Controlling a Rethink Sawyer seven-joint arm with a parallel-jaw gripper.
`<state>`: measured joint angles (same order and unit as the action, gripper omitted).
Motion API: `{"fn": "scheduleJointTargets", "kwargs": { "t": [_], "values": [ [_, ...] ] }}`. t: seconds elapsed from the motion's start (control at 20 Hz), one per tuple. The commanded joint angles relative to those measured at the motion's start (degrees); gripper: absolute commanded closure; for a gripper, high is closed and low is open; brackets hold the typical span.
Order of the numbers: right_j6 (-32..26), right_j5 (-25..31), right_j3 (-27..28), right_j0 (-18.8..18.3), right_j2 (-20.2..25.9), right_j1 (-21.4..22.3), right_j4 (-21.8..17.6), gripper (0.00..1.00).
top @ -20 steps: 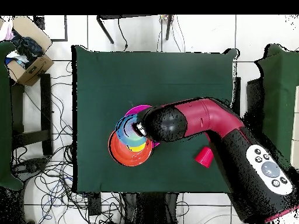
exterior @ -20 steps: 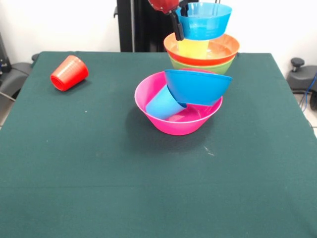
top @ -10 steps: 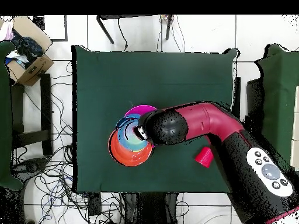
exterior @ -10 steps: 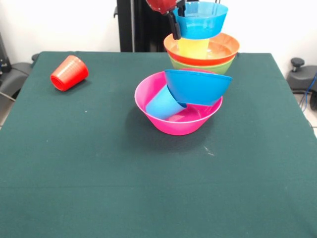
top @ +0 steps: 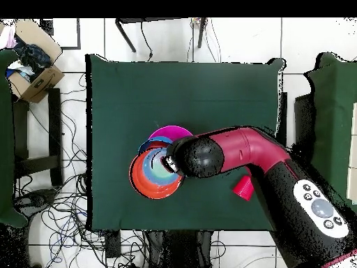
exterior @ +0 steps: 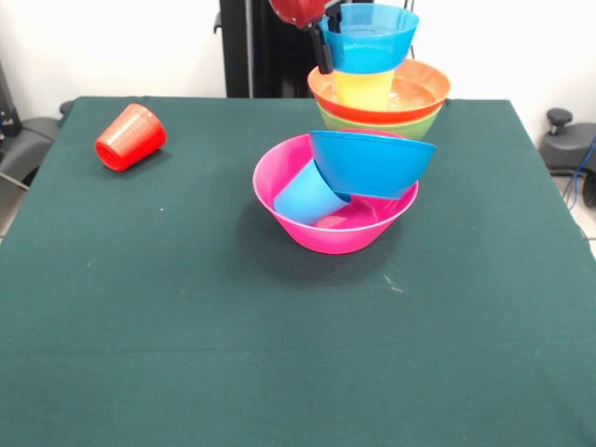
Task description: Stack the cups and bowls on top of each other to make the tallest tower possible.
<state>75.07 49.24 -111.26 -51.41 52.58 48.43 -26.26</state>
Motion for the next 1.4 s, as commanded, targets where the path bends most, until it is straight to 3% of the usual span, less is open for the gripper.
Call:
{"fn": "scheduleJointTargets", "kwargs": {
  "t": [0.05,1.4],
  "values": [
    [-1.5,6.4,-2.2,2.0,-4.7,0.1,-3.4,1.00],
    [2.3,1.6,-5.0,4.8,-6.6,-0.4,-1.9,1.00]
  ]
}}
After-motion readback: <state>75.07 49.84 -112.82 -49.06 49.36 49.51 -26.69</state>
